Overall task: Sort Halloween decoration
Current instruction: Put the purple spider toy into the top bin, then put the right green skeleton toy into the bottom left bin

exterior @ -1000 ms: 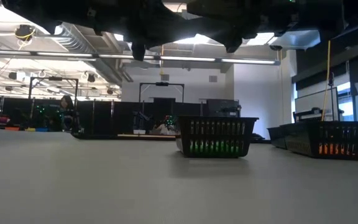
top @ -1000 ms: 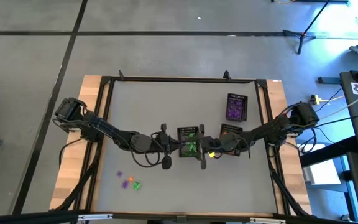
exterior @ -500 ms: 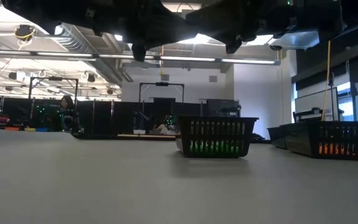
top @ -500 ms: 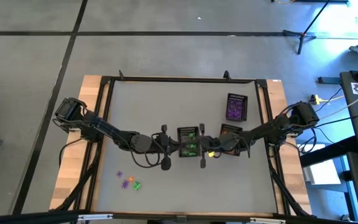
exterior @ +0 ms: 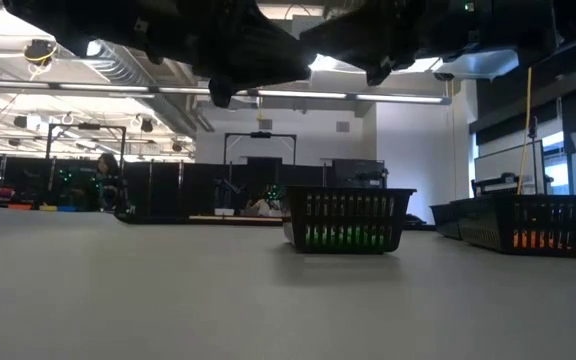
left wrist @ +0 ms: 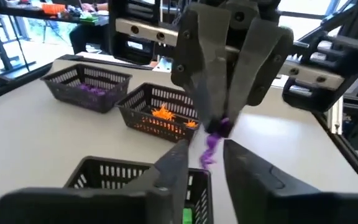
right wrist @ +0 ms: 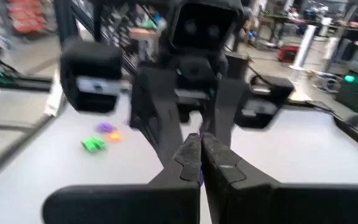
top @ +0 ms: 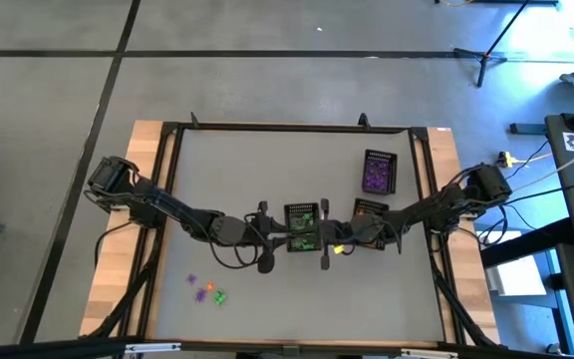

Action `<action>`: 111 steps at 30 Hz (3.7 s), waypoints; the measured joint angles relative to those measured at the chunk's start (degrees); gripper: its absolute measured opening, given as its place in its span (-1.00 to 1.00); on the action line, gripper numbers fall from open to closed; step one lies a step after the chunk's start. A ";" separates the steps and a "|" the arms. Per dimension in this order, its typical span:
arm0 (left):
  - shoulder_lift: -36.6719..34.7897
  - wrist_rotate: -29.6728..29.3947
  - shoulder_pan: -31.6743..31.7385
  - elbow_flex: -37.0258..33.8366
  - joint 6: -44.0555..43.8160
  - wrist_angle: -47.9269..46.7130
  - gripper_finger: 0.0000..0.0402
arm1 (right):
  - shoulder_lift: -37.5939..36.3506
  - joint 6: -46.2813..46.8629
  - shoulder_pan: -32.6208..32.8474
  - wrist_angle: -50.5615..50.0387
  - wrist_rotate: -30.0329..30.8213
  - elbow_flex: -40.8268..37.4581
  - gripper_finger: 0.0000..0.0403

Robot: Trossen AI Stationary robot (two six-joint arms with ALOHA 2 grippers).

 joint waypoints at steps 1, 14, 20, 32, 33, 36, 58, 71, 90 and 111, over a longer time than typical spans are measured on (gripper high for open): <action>-0.23 -0.49 -0.10 0.00 0.00 -0.19 -0.49 | -0.30 -0.57 0.02 -1.14 1.03 0.00 -0.99; -12.22 -10.15 -2.76 0.07 -5.80 -23.94 -0.30 | -17.14 1.86 -0.01 -34.61 27.45 -0.64 -1.00; -14.67 -14.51 -5.18 0.07 -10.39 -32.11 -0.31 | -31.36 11.60 -2.01 -50.69 37.80 -8.51 -1.00; -14.57 -15.18 -5.79 0.07 -10.45 -31.63 -0.31 | -63.20 23.57 -12.39 -58.44 37.01 -26.46 -0.97; -14.57 -15.16 -5.80 0.07 -10.50 -31.58 -0.31 | -64.67 24.31 -13.19 -59.26 37.05 -26.85 -0.94; -14.57 -15.16 -5.79 0.07 -11.22 -31.51 -0.31 | -67.78 25.00 -15.23 -62.89 36.58 -27.49 -0.76; -17.90 -9.36 -11.20 17.78 -6.10 -63.96 -0.31 | -69.00 24.05 -16.90 -52.53 7.12 -27.45 -0.08; -8.87 5.24 -20.80 19.96 -40.87 -77.66 -0.31 | -69.00 22.98 -16.87 -49.79 3.46 -27.45 -0.08; 7.63 18.54 -26.83 19.93 -58.53 -76.76 -0.31 | -69.00 23.31 -16.87 -49.87 2.51 -27.45 -0.08; 8.79 20.17 -23.68 19.93 -53.95 -80.02 -0.92 | -68.85 23.44 -16.87 -49.92 2.01 -27.43 -0.08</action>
